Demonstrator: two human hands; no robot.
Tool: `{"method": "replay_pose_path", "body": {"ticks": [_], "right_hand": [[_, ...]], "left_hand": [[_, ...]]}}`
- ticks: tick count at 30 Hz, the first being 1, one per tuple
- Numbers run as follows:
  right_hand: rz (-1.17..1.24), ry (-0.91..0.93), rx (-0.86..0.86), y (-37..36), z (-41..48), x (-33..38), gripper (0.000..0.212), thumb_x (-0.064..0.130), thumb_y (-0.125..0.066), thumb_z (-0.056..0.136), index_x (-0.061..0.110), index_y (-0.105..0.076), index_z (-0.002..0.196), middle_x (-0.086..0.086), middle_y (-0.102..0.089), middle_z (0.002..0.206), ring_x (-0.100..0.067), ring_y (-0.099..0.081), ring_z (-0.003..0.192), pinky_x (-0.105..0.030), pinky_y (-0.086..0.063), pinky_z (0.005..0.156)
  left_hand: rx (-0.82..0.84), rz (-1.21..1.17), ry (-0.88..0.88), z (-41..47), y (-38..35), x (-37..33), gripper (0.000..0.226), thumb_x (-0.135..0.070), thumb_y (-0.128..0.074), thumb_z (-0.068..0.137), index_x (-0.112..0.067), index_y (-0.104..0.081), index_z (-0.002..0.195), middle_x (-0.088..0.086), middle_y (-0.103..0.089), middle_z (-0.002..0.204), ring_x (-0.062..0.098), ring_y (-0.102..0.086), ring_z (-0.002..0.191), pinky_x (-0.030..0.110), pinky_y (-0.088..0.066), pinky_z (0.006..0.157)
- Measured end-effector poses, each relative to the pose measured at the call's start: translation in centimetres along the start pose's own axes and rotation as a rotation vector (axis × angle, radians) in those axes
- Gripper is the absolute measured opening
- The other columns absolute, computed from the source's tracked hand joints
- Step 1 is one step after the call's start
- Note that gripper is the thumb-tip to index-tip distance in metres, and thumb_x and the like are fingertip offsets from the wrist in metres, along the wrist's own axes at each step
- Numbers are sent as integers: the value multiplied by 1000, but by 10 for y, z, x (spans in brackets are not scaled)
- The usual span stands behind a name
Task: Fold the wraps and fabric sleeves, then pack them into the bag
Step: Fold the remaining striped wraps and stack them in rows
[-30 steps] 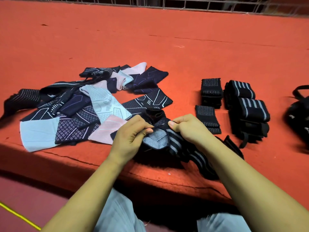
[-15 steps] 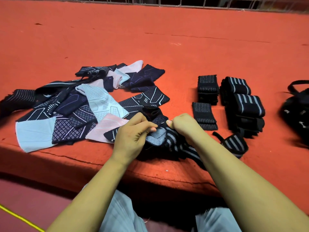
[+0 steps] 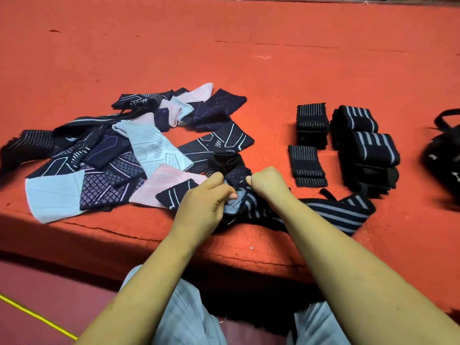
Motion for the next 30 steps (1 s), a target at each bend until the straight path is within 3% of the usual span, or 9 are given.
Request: {"method": "replay_pose_path", "body": {"ticks": [3, 7, 10, 12, 16, 19, 22, 26, 30], "right_hand": [[39, 142, 142, 4, -6, 3, 29, 20, -55, 97, 13, -55, 69, -3, -49, 70, -19, -44, 68, -30, -37, 63], [91, 328, 301, 14, -23, 1, 35, 19, -59, 97, -7, -53, 74, -10, -38, 68, -19, -31, 62, -31, -23, 56], [-60, 445, 407, 13, -43, 6, 31, 23, -65, 94, -2, -63, 76, -3, -46, 63, -8, -37, 54, -24, -30, 50], [-53, 492, 417, 15, -52, 16, 27, 33, -67, 92, 8, -69, 82, 4, -59, 68, -4, -46, 59, -19, -37, 55], [142, 413, 416, 15, -56, 29, 30, 46, -64, 91, 18, -71, 81, 4, -70, 75, -7, -53, 60, -27, -40, 56], [84, 488, 329, 11, -56, 33, 30, 39, -69, 89, 12, -72, 76, 3, -62, 64, -4, -47, 52, -20, -36, 51], [73, 529, 308, 7, -56, 31, 31, 39, -74, 85, 9, -74, 78, 2, -62, 64, -5, -46, 57, -20, -35, 53], [110, 528, 302, 4, -53, 26, 17, 25, -72, 88, 10, -76, 80, 3, -67, 68, -4, -51, 62, -22, -40, 61], [-68, 589, 203, 2, -55, 30, 16, 19, -65, 90, 18, -73, 75, 9, -63, 62, 1, -49, 56, -22, -38, 60]], "left_hand": [[-24, -22, 105, -2, 3, 19, 15, -27, -57, 93, -17, -66, 88, -8, -46, 82, 13, -50, 73, 33, -47, 69], [-26, -171, 351, -20, 3, 49, 17, -13, -75, 86, -18, -62, 95, -6, -63, 89, 9, -58, 80, 18, -47, 75], [-37, -333, 457, -28, -3, 54, 15, -4, -74, 84, -17, -67, 87, -10, -68, 87, 4, -64, 84, 17, -48, 80], [-50, -475, 492, -31, -5, 50, 19, 2, -72, 84, -17, -68, 85, -10, -70, 86, 0, -63, 82, 16, -48, 82], [-90, -529, 362, -28, 3, 40, 17, -4, -71, 80, -20, -72, 86, -2, -70, 91, 14, -66, 91, 26, -51, 87], [-99, -529, 297, -24, 8, 36, 17, -3, -72, 78, -18, -73, 86, -5, -69, 94, 14, -66, 95, 24, -50, 89], [-92, -561, 297, -22, 9, 35, 18, 1, -73, 77, -14, -75, 88, -2, -69, 95, 13, -65, 96, 21, -49, 89], [-76, -562, 288, -23, 9, 35, 19, 5, -76, 78, -11, -76, 88, -2, -69, 97, 12, -65, 96, 17, -49, 84], [-68, -553, 287, -24, 5, 33, 12, -4, -78, 78, -11, -77, 87, -5, -67, 89, 13, -65, 88, 19, -49, 79]]}}
Point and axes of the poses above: each hand's wrist, its own z-axis towards the middle knuckle, its own y-axis out of the back of the hand, x = y × z, the point moved 4 cm from there along z, towards the middle knuckle
